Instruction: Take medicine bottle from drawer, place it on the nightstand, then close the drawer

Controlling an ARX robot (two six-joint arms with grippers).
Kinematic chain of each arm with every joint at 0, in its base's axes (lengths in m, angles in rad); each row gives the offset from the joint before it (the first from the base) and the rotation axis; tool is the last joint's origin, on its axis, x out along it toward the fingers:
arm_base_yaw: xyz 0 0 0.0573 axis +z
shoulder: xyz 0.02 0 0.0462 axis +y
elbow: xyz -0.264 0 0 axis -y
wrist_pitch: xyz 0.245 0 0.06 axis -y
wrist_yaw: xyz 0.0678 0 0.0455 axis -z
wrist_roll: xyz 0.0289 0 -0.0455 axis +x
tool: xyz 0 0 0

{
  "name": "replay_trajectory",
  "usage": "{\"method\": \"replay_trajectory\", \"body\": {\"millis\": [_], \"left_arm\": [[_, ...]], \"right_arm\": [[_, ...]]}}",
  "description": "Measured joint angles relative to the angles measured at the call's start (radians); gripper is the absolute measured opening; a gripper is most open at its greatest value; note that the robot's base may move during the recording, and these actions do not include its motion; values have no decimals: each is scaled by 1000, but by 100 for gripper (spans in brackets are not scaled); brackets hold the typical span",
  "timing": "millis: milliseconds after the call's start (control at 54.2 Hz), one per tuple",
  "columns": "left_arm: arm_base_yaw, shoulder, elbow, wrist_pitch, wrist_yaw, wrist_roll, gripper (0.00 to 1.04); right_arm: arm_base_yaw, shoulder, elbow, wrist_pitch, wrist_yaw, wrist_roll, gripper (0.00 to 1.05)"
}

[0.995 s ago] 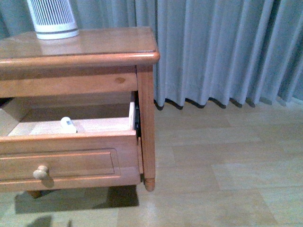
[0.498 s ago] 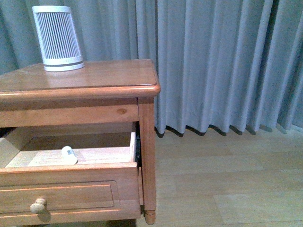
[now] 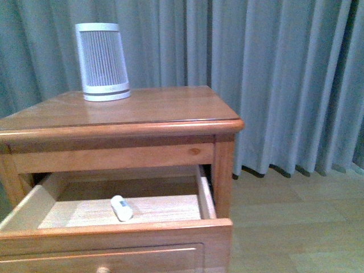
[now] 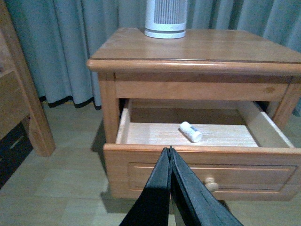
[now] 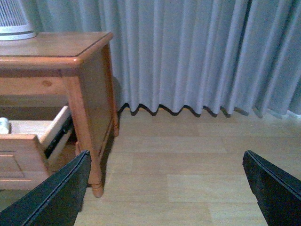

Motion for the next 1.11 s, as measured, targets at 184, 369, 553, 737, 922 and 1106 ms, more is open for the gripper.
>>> {"method": "replay_trajectory", "body": {"millis": [184, 369, 553, 737, 922, 1106], "left_arm": [[0, -28, -24, -1, 0, 0, 3], [0, -43, -42, -1, -7, 0, 3], [0, -79, -82, 2, -5, 0, 3], [0, -83, -82, 2, -2, 0, 3], [0, -83, -82, 2, -1, 0, 3], [0, -83, -82, 2, -1, 0, 18]], "right_arm": [[0, 0, 0, 0, -3, 0, 98], [-1, 0, 0, 1, -14, 0, 98], [-2, 2, 0, -1, -16, 1, 98], [-72, 384, 190, -25, -356, 83, 98], [31, 837, 475, 200, -273, 54, 98], [132, 1231, 681, 281, -146, -53, 98]]}}
